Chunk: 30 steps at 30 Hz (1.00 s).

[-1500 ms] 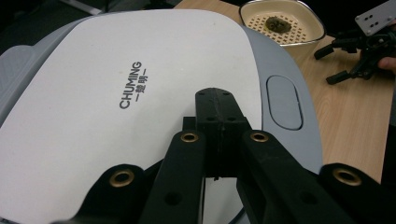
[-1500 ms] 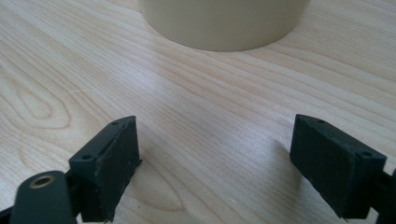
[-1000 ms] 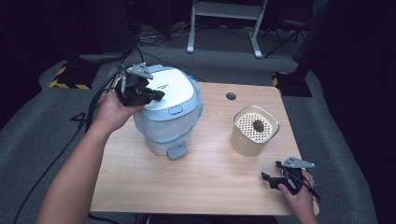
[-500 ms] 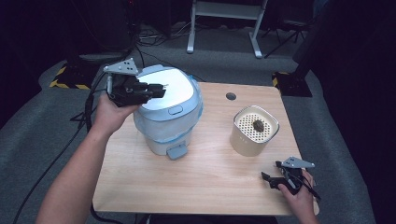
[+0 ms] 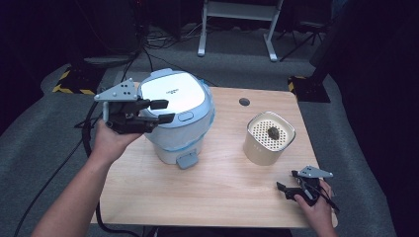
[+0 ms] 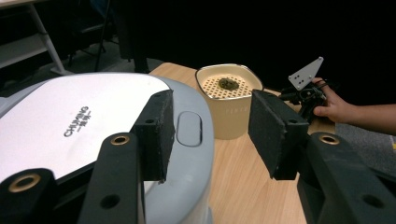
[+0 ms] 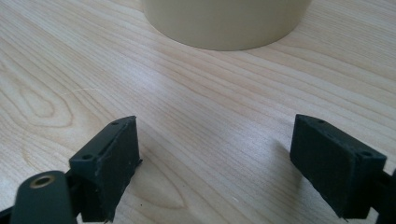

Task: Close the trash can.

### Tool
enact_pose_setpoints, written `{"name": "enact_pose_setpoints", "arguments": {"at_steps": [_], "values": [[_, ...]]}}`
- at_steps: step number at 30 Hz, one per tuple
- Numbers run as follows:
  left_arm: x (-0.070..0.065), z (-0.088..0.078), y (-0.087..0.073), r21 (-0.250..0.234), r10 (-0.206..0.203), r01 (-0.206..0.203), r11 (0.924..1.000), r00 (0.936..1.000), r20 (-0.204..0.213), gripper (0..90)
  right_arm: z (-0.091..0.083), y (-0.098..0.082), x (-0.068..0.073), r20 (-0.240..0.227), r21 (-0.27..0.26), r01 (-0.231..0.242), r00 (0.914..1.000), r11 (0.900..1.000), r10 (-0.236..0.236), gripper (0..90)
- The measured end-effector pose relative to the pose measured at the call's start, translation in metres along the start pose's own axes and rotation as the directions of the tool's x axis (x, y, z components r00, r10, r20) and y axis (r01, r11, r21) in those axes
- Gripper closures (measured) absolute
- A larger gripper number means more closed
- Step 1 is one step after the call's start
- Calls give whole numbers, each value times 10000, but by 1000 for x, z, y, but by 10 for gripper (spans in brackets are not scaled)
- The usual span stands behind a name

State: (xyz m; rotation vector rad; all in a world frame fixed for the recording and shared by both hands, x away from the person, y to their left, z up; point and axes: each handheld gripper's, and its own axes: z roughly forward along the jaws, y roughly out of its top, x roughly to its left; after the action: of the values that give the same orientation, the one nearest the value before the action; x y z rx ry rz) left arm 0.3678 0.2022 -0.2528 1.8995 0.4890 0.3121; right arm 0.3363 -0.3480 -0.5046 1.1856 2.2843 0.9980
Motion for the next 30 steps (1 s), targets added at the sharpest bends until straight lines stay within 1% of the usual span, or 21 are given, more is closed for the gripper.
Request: {"name": "enact_pose_setpoints", "arguments": {"at_steps": [2,3,4,5,6,7,8,9,10,11,13,14,15,21,22,24,25,26,29,30], "values": [[-6,-3,-4,-17,-11,11,10000,10000,-76,505,0,0,0,-7,0,-7,10000,10000,7,157],[-11,-5,-10,-22,-10,9,10000,9997,-225,505,0,0,0,-16,-1,-9,10000,10000,9,157],[-11,-5,-10,-22,-10,9,10000,9997,-225,506,0,0,0,-16,-1,-9,10000,10000,9,157],[-14,-6,-16,89,-5,9,10000,9990,-449,507,0,0,0,-53,-1,3,10000,10000,-3,156],[-15,-7,-20,136,-66,74,9999,9985,-546,507,0,0,-1,-57,-3,6,10000,10000,-6,156],[-15,-7,-20,136,-66,74,9999,9985,-546,507,0,0,-1,-57,-3,6,10000,10000,-6,156],[-16,-8,-28,160,-162,174,9997,9973,-723,508,0,0,-1,-57,-1,6,10000,10000,-6,156],[-16,-8,-28,160,-162,174,9997,9973,-723,508,0,0,-1,-57,-1,6,10000,10000,-6,156],[-17,-11,-34,164,-219,233,9996,9963,-829,508,0,0,-1,-57,-1,8,10000,10000,-8,156],[-18,-13,-37,79,-285,294,9995,9956,-893,508,0,0,-1,-57,-1,6,10000,10000,-6,156],[-20,-16,-43,5,-388,390,9992,9947,-951,508,0,0,-1,-58,-1,6,10000,10000,-6,156],[-20,-16,-43,5,-388,390,9992,9947,-951,508,0,0,-1,-57,-1,7,10000,10000,-7,156],[-21,-17,-49,1,-529,532,9986,9942,-940,508,0,0,-1,-58,-2,8,10000,10000,-8,156],[-26,-16,-69,-14,-839,843,9964,9904,-1099,508,0,0,-1,-60,0,5,10000,10000,-5,156],[-26,-16,-69,-14,-839,843,9964,9904,-1099,508,0,0,-1,-61,-1,6,10000,10000,-6,156],[-28,-14,-77,39,-917,928,9957,9889,-1165,508,0,0,-1,-61,-2,5,10000,10000,-5,156],[-28,-14,-77,39,-917,928,9957,9889,-1165,508,0,0,-1,-61,-2,5,10000,10000,-5,156],[-29,-13,-82,52,-966,980,9952,9880,-1202,508,0,0,-1,-60,-2,6,10000,10000,-6,156],[-30,-12,-87,39,-968,980,9952,9876,-1232,508,0,0,-1,-59,0,9,10000,10000,-9,156],[-32,-10,-91,30,-985,997,9950,9869,-1274,508,0,0,-1,-60,-1,3,10000,10000,-3,156]]}}
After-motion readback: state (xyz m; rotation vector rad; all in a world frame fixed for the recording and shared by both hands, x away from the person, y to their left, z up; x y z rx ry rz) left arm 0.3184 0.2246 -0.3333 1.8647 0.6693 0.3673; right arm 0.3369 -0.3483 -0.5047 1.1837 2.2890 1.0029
